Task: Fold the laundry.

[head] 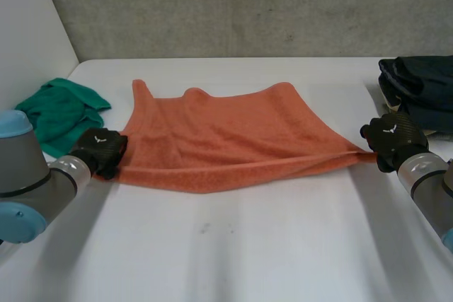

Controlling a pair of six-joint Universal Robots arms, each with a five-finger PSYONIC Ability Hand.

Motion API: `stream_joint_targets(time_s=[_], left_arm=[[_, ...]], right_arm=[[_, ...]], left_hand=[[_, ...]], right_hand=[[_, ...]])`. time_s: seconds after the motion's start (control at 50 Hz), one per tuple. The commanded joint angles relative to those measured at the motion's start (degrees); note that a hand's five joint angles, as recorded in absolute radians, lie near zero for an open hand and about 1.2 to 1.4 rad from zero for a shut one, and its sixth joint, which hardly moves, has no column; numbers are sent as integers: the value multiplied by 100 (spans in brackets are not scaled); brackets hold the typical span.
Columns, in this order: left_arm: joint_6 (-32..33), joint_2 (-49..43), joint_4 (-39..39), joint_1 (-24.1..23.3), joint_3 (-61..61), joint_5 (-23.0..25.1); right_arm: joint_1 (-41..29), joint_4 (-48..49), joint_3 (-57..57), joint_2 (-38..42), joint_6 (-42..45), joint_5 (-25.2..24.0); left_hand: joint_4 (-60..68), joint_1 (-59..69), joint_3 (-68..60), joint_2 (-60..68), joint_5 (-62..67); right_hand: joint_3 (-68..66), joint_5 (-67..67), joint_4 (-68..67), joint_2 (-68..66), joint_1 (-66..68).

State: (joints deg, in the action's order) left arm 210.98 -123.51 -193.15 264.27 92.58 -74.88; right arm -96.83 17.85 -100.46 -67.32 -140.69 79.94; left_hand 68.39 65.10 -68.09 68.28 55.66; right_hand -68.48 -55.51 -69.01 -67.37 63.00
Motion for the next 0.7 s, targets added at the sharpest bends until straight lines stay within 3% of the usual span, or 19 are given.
stream_joint_targets(time_s=[0.02,0.14,0.48,0.62,0.66,0.7], left_arm=[[-5,266,102,-42,225,-1],[-5,671,199,11,471,8],[4,618,559,81,639,52],[4,460,445,81,481,26],[4,381,418,72,393,8],[13,197,375,64,218,0]], right_arm=[[14,-1,0,0,-2,4],[6,-1,0,0,7,-5],[-12,-1,9,0,16,4],[-12,8,0,9,16,4],[-21,8,0,9,16,4],[-12,-1,0,0,16,4]], left_hand=[[-479,-150,449,-468,-206],[-2368,-2039,2338,-2357,-2095],[-2739,-2410,2709,-2728,-2466],[-1884,-1554,1853,-1873,-1610],[-1279,-950,1249,-1268,-1005],[414,744,-445,425,688]], right_hand=[[-1152,-1449,-1099,-1263,1700],[-1152,-1449,-1099,-1263,1700],[-1152,-1449,-1099,-1263,1700],[-1152,-1449,-1099,-1263,1700],[-1152,-1449,-1099,-1263,1700],[-1152,-1449,-1099,-1263,1700]])
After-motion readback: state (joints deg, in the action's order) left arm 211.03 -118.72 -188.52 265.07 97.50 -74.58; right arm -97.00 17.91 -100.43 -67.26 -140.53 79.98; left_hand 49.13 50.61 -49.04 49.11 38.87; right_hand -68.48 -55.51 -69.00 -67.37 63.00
